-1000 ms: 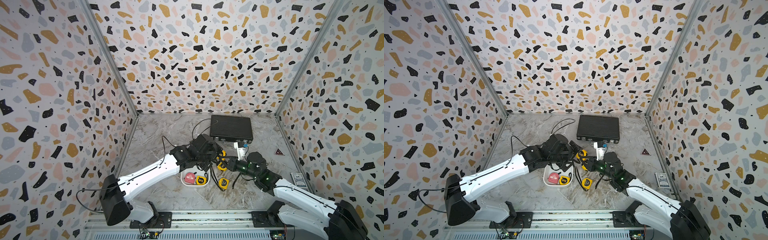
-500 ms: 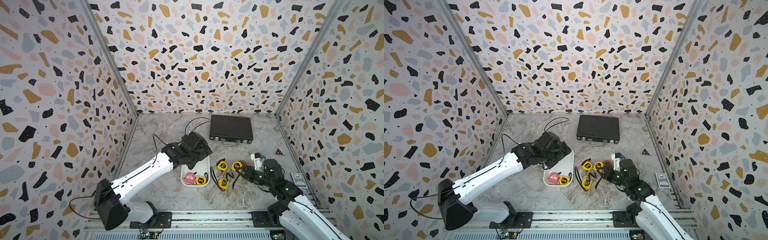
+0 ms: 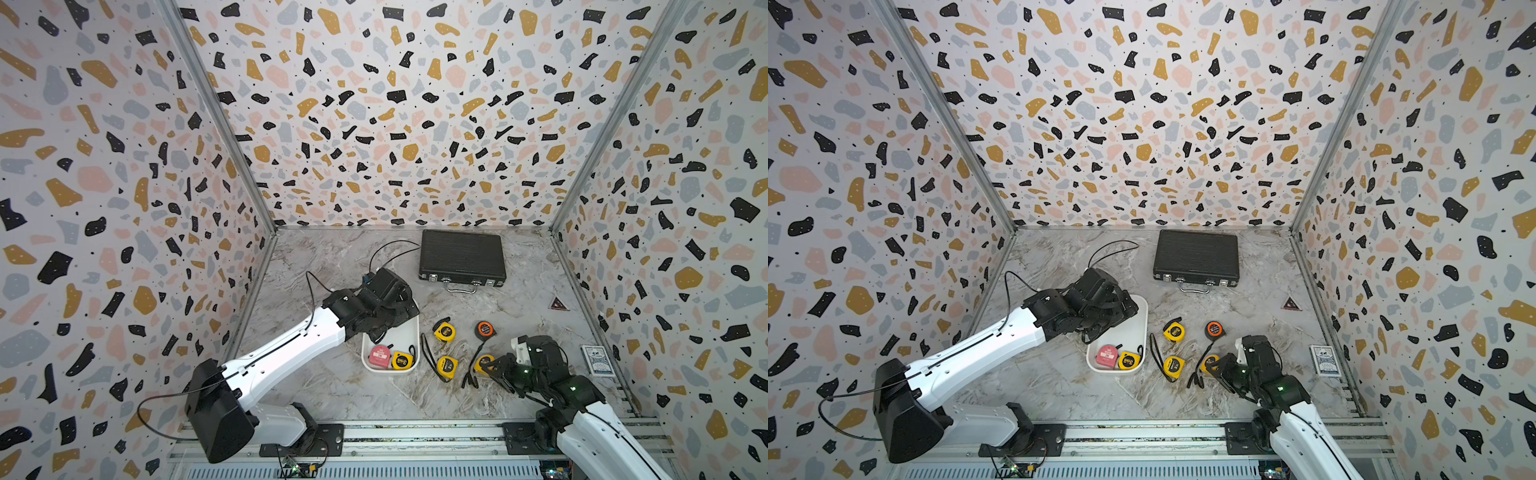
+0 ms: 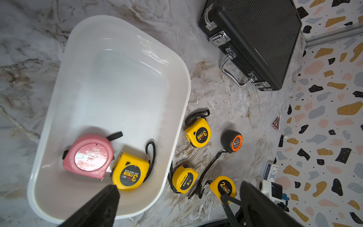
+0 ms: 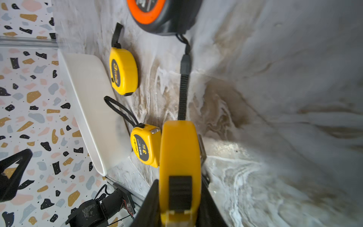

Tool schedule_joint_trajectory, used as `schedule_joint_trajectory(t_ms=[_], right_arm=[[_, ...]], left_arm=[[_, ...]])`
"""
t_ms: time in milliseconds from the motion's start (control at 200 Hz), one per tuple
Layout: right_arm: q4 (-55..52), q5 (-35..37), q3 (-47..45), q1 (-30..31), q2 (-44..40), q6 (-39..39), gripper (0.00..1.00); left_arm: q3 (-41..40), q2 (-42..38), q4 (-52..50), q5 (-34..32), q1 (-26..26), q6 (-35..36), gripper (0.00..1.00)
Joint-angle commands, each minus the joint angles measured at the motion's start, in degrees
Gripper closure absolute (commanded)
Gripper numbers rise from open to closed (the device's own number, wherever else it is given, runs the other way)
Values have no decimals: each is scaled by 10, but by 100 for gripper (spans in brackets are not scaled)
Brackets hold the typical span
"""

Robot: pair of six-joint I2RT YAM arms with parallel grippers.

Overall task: Take the tape measure out of the storage box
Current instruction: Place the tape measure at the center of the board.

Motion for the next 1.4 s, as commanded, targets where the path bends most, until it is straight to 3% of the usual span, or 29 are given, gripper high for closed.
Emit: schedule_joint_trajectory(t_ms=[0,120,516,871,1191,1396], right_arm=[[-7,-21,-3,-11,11,-6,90],[-8,-31,-12,-17,19,-7,85],[-75,-40,-4,-17,24,-34,47],[-163,-27,40,-17,11,-74,27],[-191,-20,134,-17,71,-132,20],[-174,-24,178,-16,117,-137,19]], left_arm=[[-12,-16,-6,-12,6,17,0],[-20,-15,-7,-8,10,24,0],[-41,-23,-20,2,19,36,0],[-43,0,-67,31,19,82,0],[-42,60,-109,43,15,139,0],[11,130,-143,15,-8,207,3]])
